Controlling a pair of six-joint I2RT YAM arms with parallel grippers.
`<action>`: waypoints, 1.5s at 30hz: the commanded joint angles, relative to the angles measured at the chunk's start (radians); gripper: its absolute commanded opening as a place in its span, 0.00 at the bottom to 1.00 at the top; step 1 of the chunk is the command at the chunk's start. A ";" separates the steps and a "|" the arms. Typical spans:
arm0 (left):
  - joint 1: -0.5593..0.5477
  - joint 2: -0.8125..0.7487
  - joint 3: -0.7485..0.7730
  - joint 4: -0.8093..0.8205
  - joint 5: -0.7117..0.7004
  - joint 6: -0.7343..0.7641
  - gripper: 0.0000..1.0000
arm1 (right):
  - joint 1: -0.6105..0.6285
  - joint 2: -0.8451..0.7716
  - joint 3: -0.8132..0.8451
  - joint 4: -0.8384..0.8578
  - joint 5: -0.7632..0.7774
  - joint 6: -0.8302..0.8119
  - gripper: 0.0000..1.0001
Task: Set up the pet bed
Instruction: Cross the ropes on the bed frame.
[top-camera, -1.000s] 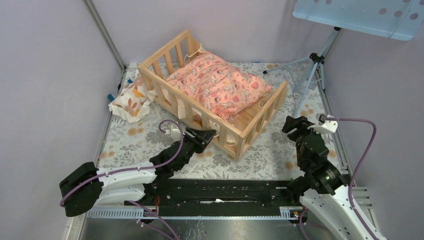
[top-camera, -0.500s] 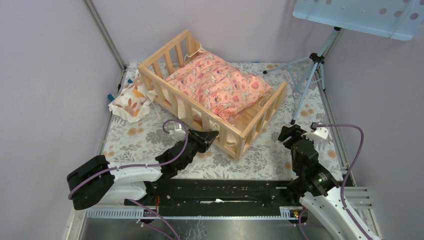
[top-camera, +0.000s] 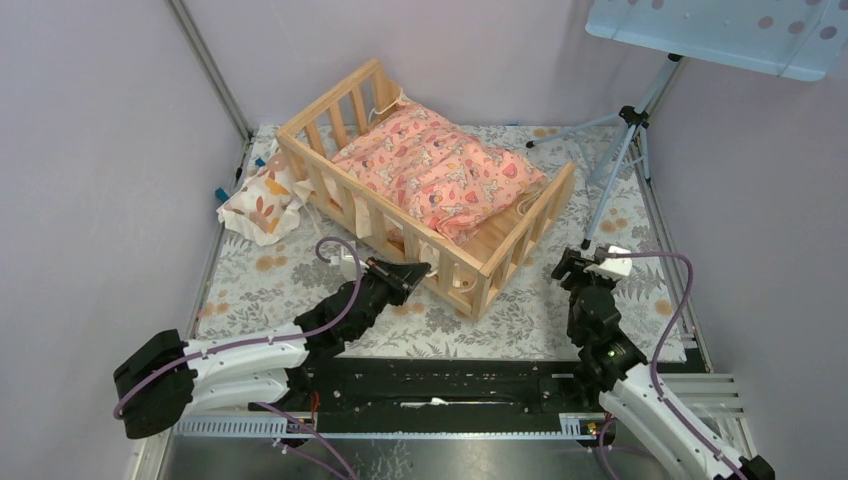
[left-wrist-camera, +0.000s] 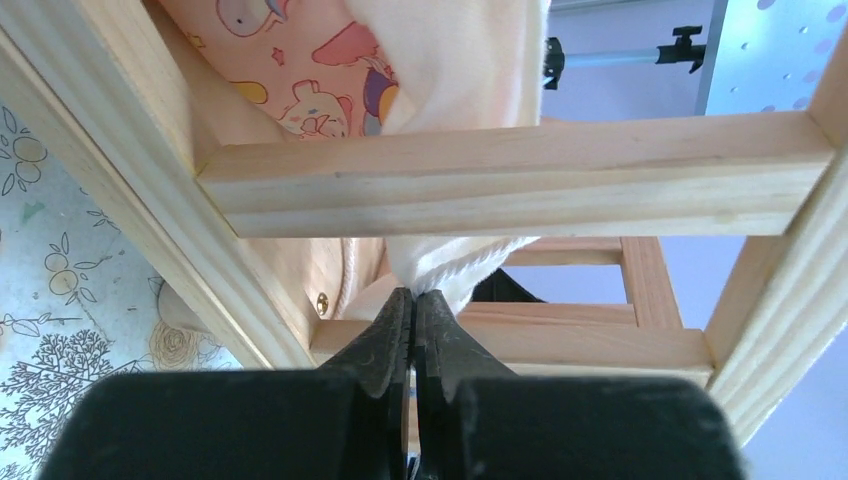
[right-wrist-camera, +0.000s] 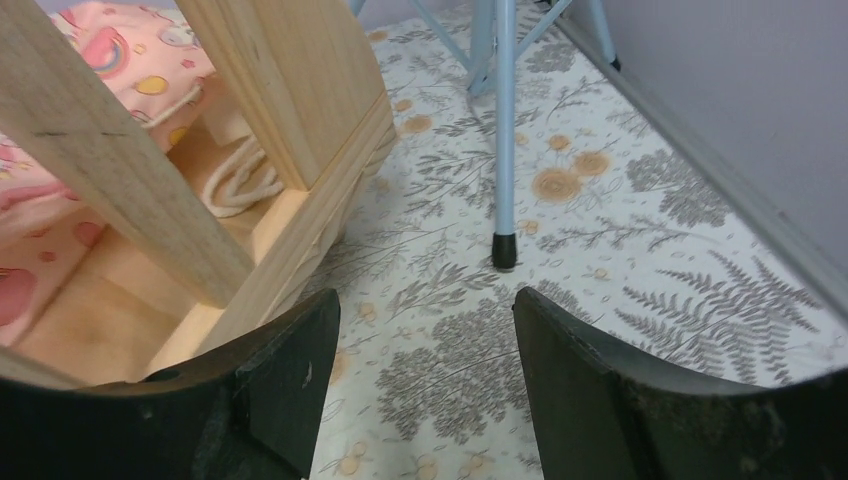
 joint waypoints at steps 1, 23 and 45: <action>-0.004 -0.057 0.062 -0.112 0.043 0.089 0.00 | -0.050 0.156 -0.024 0.387 0.030 -0.222 0.72; -0.004 -0.123 0.058 -0.322 0.204 0.237 0.00 | -0.448 1.010 -0.038 1.103 -0.476 -0.172 0.73; -0.010 -0.192 0.112 -0.583 0.170 0.279 0.00 | -0.451 1.226 0.071 1.100 -0.454 -0.172 1.00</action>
